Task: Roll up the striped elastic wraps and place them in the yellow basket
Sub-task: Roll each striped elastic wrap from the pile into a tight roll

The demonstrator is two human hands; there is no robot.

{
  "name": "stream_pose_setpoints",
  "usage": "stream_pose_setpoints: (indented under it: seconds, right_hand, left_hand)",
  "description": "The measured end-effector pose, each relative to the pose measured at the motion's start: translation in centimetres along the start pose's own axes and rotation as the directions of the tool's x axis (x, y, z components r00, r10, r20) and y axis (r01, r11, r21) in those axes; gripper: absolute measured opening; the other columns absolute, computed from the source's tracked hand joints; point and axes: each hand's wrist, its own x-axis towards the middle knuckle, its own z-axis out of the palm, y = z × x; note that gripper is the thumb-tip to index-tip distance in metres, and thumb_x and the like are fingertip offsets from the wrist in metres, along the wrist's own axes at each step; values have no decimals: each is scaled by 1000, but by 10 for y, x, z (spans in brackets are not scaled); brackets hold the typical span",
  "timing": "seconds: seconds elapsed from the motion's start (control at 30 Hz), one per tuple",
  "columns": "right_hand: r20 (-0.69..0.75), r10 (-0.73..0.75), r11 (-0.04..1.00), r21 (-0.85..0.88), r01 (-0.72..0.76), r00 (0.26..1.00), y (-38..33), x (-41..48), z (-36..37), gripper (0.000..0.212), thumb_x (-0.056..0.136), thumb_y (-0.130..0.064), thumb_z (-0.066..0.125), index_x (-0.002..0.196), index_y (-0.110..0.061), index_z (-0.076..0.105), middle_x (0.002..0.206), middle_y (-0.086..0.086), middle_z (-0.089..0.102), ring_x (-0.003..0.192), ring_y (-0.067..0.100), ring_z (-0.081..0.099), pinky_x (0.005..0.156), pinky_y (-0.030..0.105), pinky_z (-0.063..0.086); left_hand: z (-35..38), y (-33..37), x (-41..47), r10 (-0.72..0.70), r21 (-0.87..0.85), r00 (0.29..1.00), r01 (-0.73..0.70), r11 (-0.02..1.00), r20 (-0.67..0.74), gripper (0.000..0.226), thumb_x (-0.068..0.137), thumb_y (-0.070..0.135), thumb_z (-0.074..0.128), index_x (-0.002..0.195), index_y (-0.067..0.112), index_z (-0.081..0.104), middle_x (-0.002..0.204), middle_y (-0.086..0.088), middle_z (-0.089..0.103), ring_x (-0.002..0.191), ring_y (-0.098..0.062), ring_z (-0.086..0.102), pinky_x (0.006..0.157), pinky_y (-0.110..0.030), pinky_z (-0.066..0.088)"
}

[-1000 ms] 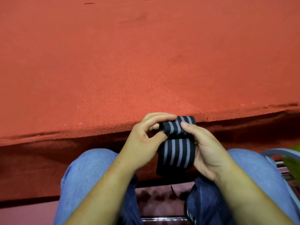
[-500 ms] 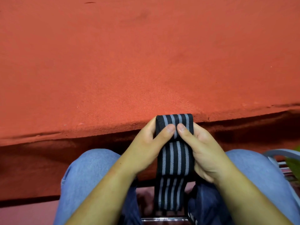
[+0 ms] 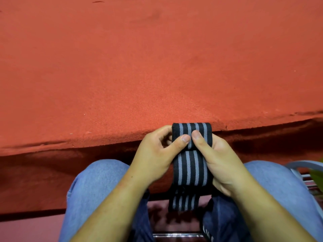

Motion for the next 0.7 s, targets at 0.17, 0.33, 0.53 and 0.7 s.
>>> stream_pose_setpoints:
  seconds: [0.17, 0.33, 0.53, 0.7]
  right_hand:
    - [-70, -89, 994, -63, 84, 994, 1, 1, 0, 22, 90, -41, 66, 100, -25, 78, 107, 13, 79, 104, 30, 76, 98, 51, 58]
    - [-65, -51, 999, -7, 50, 997, 2, 0, -1, 33, 92, -37, 65, 113, -13, 74, 112, 17, 78, 109, 33, 75, 100, 50, 56]
    - [-12, 54, 994, 95, -52, 998, 1, 0, 2, 42, 94, -32, 63, 125, -5, 70, 119, 18, 76, 115, 34, 72, 106, 51, 53]
    - [5, 88, 990, 114, -88, 996, -1, -1, 2, 41, 95, -32, 61, 125, -5, 70, 119, 19, 76, 116, 33, 72, 107, 50, 52]
  left_hand:
    - [1, 2, 0, -24, -26, 998, 26, 999, 63, 20, 98, 32, 71, 116, 23, 75, 109, 3, 78, 106, -19, 73, 96, -43, 58]
    - [0, -3, 2, -27, -35, 998, 29, 999, 57, 16, 98, 33, 72, 111, 25, 75, 106, -3, 78, 104, -33, 72, 94, -56, 56]
    - [0, -4, 2, -43, -72, 999, 44, 996, 22, 15, 99, 28, 70, 111, 22, 76, 105, -3, 78, 104, -34, 72, 94, -57, 56]
    - [1, -4, 2, -37, -81, 999, 37, 996, -2, 14, 98, 28, 70, 110, 22, 76, 104, -3, 79, 102, -35, 72, 93, -56, 57]
